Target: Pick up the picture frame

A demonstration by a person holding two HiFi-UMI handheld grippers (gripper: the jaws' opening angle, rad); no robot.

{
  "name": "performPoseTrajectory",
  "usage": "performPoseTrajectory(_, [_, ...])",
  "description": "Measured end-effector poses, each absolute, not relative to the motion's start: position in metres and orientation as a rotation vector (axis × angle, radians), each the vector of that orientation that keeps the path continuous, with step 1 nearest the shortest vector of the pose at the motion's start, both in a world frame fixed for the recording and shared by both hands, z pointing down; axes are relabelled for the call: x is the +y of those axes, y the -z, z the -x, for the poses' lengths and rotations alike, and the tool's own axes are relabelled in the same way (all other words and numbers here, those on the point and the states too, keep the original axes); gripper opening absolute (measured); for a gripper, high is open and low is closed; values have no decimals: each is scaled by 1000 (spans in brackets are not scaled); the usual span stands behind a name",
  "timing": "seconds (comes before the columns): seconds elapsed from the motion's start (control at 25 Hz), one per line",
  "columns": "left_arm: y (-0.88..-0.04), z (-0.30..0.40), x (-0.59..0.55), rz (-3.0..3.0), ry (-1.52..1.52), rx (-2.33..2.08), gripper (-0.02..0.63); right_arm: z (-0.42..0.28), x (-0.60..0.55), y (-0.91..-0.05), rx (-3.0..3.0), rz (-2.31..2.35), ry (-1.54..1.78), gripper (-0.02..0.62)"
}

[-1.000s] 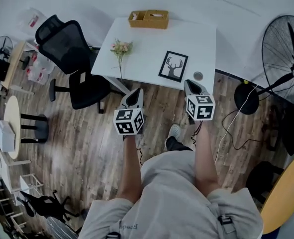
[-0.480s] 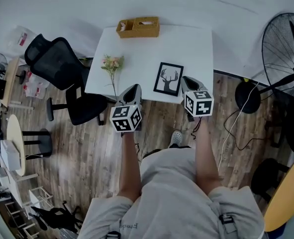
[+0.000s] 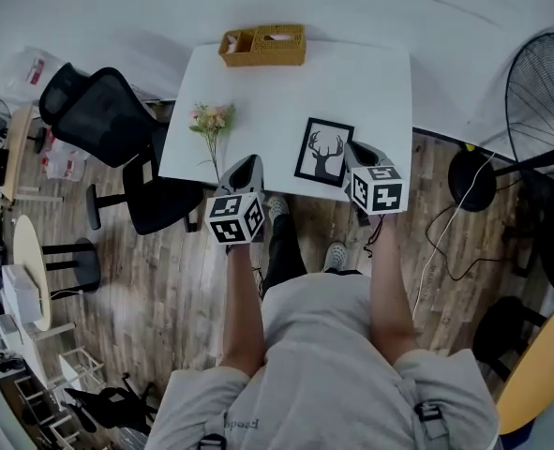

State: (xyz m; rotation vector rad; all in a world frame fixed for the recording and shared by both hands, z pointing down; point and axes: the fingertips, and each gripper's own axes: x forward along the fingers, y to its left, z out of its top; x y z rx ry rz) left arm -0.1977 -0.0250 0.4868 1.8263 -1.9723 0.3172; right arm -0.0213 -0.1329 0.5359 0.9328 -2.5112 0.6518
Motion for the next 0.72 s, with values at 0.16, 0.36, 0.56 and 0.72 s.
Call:
performPoseTrajectory(0.16, [-500, 201, -64, -1889, -326, -1902, 26, 29, -160, -546, -2479, -994, -677, 26])
performPoseTrajectory(0.36, [-531, 210, -127, -1925, -375, -1785, 26, 34, -202, -551, -2421, -1108, -713, 25])
performPoseTrajectory(0.56, [-557, 208, -186, -1968, -397, -1652, 26, 20, -231, -569, -2317, -1228, -763, 26])
performPoseTrajectory(0.72, [-573, 199, -221, -1999, -391, -1555, 26, 7, -238, -591, -2234, -1304, -807, 25])
